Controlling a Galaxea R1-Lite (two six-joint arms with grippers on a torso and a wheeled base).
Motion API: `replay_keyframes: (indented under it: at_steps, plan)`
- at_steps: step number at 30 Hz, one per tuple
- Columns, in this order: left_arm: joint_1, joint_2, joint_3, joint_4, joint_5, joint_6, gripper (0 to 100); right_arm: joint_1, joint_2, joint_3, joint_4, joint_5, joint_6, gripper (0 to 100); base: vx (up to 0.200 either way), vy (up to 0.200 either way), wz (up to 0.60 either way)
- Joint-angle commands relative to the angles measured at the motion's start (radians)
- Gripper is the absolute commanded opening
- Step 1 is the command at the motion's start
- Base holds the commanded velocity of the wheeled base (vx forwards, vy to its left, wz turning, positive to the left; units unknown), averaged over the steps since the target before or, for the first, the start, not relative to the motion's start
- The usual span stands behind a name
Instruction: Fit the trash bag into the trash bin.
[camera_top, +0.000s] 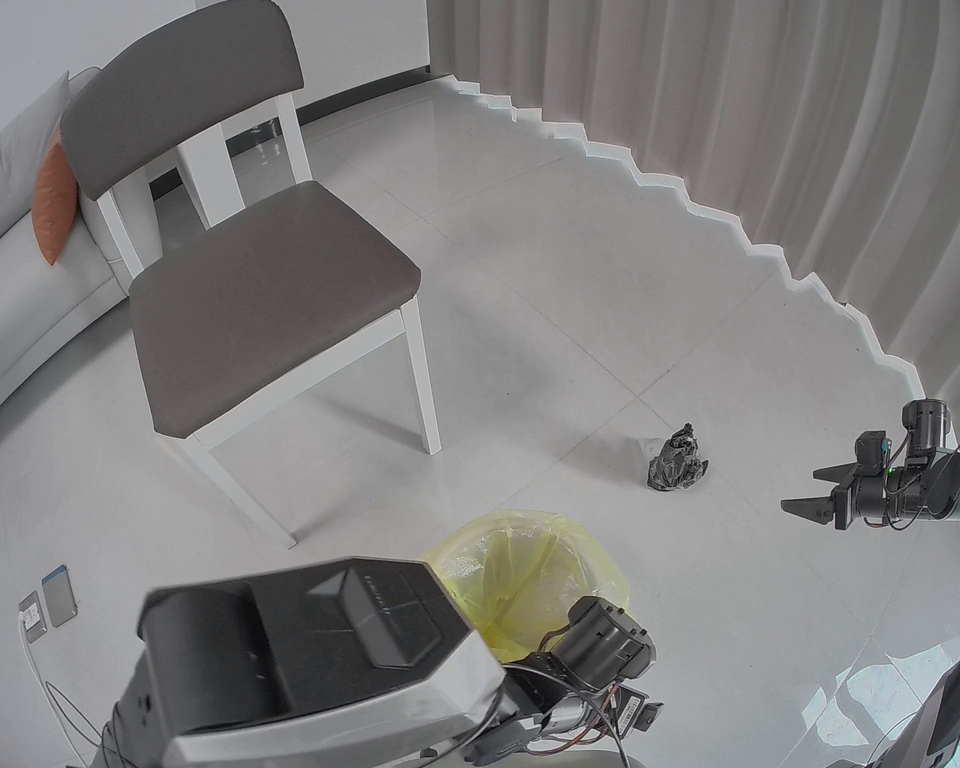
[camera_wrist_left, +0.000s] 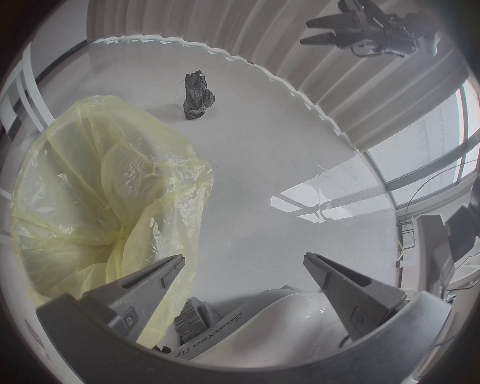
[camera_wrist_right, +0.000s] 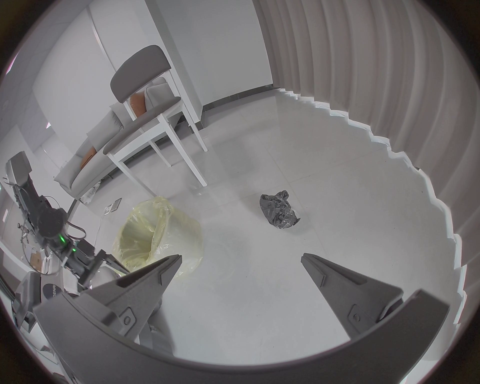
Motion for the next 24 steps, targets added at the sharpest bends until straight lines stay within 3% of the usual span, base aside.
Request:
replay_keyframes:
  at_steps: [1,9,19,24]
  plan:
    - [-0.001,-0.207,0.175,-0.077,-0.065,-0.042,100,-0.015,0.001,-0.040,0.006,0.000,0.032,100,0.000,0.000,0.00]
    - [0.066,-0.293,0.336,-0.305,-0.054,-0.039,100,-0.019,0.105,-0.192,0.007,-0.015,0.073,100,0.000,0.000,0.00]
    - [0.126,-0.350,0.363,-0.335,-0.013,-0.042,100,0.016,0.166,-0.293,0.009,-0.084,0.091,100,0.000,0.000,0.00]
    - [0.142,-0.379,0.379,-0.351,-0.005,-0.052,100,0.053,0.177,-0.326,0.004,-0.198,0.095,100,0.000,0.000,0.00]
